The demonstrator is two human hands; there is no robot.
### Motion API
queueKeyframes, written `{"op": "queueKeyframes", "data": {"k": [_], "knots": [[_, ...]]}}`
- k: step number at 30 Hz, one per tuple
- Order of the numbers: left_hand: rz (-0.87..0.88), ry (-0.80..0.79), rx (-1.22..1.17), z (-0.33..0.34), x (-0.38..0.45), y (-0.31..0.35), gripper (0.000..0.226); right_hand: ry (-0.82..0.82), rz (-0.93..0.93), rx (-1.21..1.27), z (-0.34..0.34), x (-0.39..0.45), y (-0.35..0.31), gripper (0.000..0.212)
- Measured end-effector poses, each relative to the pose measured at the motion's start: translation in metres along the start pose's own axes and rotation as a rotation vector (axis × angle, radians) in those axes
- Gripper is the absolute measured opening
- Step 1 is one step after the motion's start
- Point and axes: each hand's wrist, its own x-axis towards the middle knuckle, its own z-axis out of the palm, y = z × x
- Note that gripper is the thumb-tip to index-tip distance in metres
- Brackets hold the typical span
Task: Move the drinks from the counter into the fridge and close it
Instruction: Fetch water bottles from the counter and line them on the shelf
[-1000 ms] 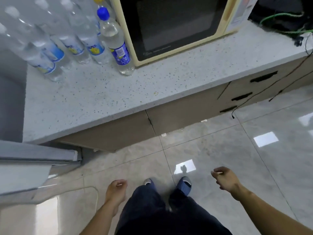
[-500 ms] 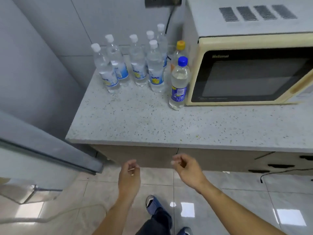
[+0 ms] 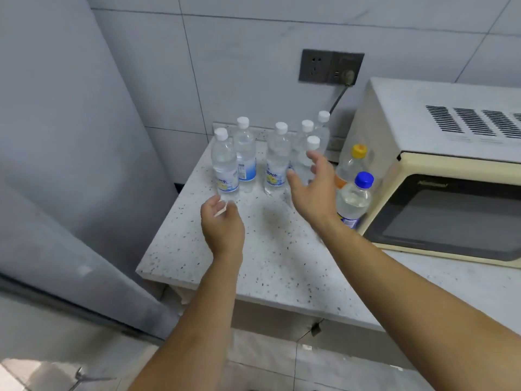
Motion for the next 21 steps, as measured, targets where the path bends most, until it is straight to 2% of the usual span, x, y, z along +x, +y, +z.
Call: {"op": "queueKeyframes", "data": {"k": [3,7,11,15,17,21], "knots": [[-0.004,0.016,-0.029,0.022,0.017,0.019,0.032,0.125,0.016,0.019,0.006,0.032,-0.009,0.066],[0.028,0.042,0.03,0.047,0.044,0.033,0.049,0.053,0.106,-0.04,0.006,0.063,-0.007,0.073],[0.014,0.083,0.108,0.067,0.079,0.051,0.062,-0.084,0.175,-0.045,0.008,0.082,0.004,0.06],[0.042,0.088,0.259,0.086,0.111,0.066,0.07,-0.04,0.165,-0.046,0.013,0.09,0.011,0.038],[0.045,0.048,0.356,0.093,0.122,0.068,0.067,-0.038,0.174,-0.047,0.014,0.094,0.013,0.041],[0.057,0.014,0.438,0.095,0.135,0.065,0.045,-0.102,0.182,-0.068,0.014,0.093,0.018,0.027]]}}
